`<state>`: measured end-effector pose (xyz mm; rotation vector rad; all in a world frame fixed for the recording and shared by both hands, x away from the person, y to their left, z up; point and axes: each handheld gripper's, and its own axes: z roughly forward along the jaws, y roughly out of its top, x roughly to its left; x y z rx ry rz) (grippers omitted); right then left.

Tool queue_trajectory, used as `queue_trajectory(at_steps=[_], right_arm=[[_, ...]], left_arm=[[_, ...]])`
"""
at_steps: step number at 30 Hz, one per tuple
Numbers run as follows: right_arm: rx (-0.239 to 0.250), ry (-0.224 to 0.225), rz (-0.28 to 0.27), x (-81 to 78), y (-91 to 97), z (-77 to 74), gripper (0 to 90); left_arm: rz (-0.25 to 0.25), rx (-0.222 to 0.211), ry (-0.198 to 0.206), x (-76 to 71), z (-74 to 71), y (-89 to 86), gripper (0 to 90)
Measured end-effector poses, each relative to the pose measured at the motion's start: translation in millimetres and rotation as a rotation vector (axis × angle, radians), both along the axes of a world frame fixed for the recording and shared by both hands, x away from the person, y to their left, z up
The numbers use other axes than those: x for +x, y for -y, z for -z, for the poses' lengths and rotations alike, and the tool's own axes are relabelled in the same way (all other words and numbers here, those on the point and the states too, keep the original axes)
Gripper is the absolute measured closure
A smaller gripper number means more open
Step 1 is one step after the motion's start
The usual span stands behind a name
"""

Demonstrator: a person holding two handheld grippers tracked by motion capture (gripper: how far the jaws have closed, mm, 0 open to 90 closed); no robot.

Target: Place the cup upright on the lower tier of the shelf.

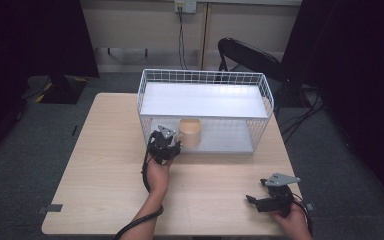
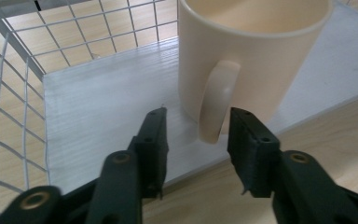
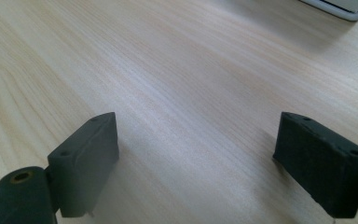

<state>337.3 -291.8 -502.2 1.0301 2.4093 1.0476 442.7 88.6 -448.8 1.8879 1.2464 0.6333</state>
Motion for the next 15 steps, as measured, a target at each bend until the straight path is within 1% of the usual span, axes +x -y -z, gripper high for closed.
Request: queue_trajectory(at_steps=[1,4,6,7,8,10,12,14,15], right_arm=[[0.0,0.001,0.0,0.0,0.0,0.0,12.9],[0.0,0.0,0.0,0.0,0.0,0.0,13.0],[0.0,0.0,0.0,0.0,0.0,0.0,13.0],[0.0,0.0,0.0,0.0,0.0,0.0,13.0],[0.0,-0.001,0.001,0.0,0.0,0.0,13.0],[0.0,0.0,0.0,0.0,0.0,0.0,12.9],[0.0,0.0,0.0,0.1,0.0,0.0,13.0],[0.0,0.001,-0.001,0.1,0.0,0.0,12.9],[0.0,0.001,0.0,0.1,0.0,0.0,13.0]], left_arm=[[0.01,0.007,0.0,-1.0,-1.2,-1.1,54.8],[0.021,-0.015,0.008,-3.6,-3.2,-3.0,48.5],[0.029,-0.013,0.011,-4.9,-3.9,-3.4,44.2],[0.028,-0.023,0.016,-5.8,-4.1,-3.5,42.8],[0.039,-0.018,0.011,-6.6,-4.8,-4.8,41.9],[0.044,-0.025,0.007,-7.4,-5.0,-5.6,38.7],[0.063,-0.041,0.002,-9.7,-4.6,-8.1,36.8],[0.081,-0.038,-0.007,-11.5,-3.6,-9.1,33.5],[0.087,-0.038,-0.002,-12.8,-3.0,-9.4,32.5]])
